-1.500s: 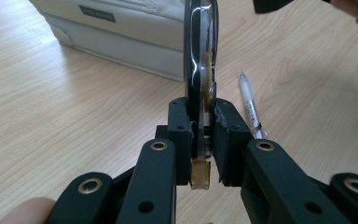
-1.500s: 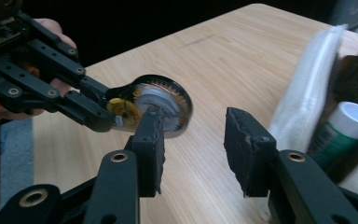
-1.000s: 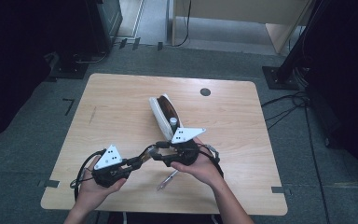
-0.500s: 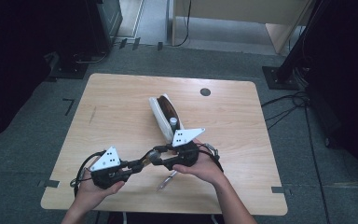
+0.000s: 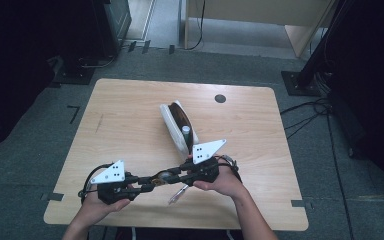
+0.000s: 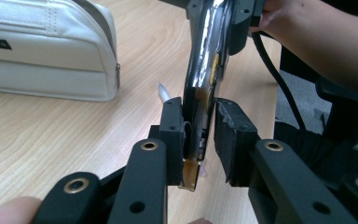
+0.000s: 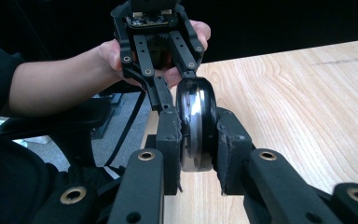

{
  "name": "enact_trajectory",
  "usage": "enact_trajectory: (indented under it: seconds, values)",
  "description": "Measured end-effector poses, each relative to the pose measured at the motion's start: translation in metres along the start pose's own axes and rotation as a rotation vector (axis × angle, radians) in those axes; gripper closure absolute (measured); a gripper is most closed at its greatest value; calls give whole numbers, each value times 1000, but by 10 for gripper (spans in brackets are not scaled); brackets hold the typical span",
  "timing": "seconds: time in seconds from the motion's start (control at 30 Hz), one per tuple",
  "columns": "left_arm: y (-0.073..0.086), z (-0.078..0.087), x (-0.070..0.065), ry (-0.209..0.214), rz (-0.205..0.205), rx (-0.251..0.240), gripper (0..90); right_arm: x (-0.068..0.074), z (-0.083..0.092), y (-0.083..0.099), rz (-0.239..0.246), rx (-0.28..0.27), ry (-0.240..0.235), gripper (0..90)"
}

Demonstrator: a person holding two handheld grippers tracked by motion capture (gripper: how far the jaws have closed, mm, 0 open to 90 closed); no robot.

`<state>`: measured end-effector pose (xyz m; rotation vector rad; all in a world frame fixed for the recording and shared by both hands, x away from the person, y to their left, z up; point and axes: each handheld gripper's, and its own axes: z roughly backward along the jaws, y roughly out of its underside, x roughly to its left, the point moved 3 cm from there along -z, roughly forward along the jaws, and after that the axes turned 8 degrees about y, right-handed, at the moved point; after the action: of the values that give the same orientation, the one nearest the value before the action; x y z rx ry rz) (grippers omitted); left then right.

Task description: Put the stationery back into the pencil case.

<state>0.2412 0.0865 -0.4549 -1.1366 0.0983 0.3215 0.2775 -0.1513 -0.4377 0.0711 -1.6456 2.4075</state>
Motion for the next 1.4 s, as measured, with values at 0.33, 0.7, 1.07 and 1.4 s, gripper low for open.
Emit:
enact_trajectory:
  seconds: [0.33,0.7,1.07,1.4]
  values:
    - [8,9,7,-125,50,-43,479,-5,19,-5,-29,-39,114,742]
    - [25,15,15,-263,88,-17,340,-14,40,-13,-73,-76,312,742]
    - [57,38,36,-454,204,7,197,-26,67,-16,-129,-93,587,741]
    - [82,50,51,-612,276,80,144,-31,70,-16,-148,-54,742,741]
